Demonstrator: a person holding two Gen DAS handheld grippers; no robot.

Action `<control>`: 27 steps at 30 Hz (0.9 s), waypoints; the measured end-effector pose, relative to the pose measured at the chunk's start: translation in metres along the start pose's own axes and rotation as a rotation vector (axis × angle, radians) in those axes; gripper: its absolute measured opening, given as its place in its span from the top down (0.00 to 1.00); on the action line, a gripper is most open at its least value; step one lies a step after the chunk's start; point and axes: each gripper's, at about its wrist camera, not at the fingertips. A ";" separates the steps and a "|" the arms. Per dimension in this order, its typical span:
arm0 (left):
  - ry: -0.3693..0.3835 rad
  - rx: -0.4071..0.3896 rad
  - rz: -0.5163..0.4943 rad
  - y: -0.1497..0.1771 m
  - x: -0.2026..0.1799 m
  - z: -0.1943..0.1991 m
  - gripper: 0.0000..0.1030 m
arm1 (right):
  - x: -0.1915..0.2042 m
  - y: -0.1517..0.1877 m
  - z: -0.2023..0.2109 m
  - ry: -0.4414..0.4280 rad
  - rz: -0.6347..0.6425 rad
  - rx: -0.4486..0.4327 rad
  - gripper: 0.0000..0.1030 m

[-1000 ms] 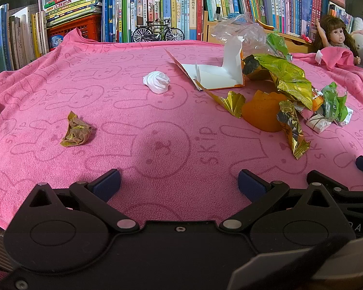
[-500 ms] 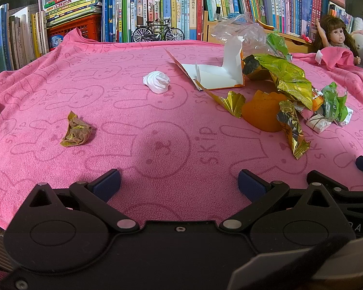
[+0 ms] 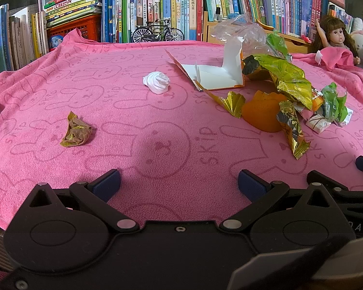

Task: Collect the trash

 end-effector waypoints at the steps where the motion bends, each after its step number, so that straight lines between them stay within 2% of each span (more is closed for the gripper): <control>1: 0.001 -0.001 -0.002 0.001 0.000 0.000 0.00 | 0.000 0.000 0.001 -0.001 0.000 0.000 0.00; 10: 0.041 0.014 -0.004 -0.005 0.009 0.004 0.02 | -0.007 -0.004 0.000 -0.032 -0.008 0.011 0.00; 14: -0.006 -0.063 0.017 -0.014 0.026 0.018 0.02 | -0.016 -0.009 0.013 -0.068 -0.032 -0.070 0.01; 18: -0.057 -0.170 0.039 -0.023 0.045 0.028 0.02 | -0.011 -0.019 0.020 -0.099 0.010 -0.135 0.08; 22: -0.127 -0.206 0.080 -0.032 0.064 0.022 0.03 | 0.006 -0.031 0.012 -0.115 0.075 -0.153 0.17; 26: -0.146 -0.243 0.104 -0.035 0.081 0.013 0.08 | 0.019 -0.041 -0.003 -0.125 0.094 -0.135 0.25; 27: -0.146 -0.243 0.109 -0.035 0.084 0.010 0.09 | 0.021 -0.042 -0.007 -0.124 0.096 -0.128 0.30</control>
Point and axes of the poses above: each gripper's, at about its wrist camera, not at the fingertips, and z roughly against the way its jaws point, x to its left, y to its underside, and after that the axes turned 13 degrees about z, right-handed
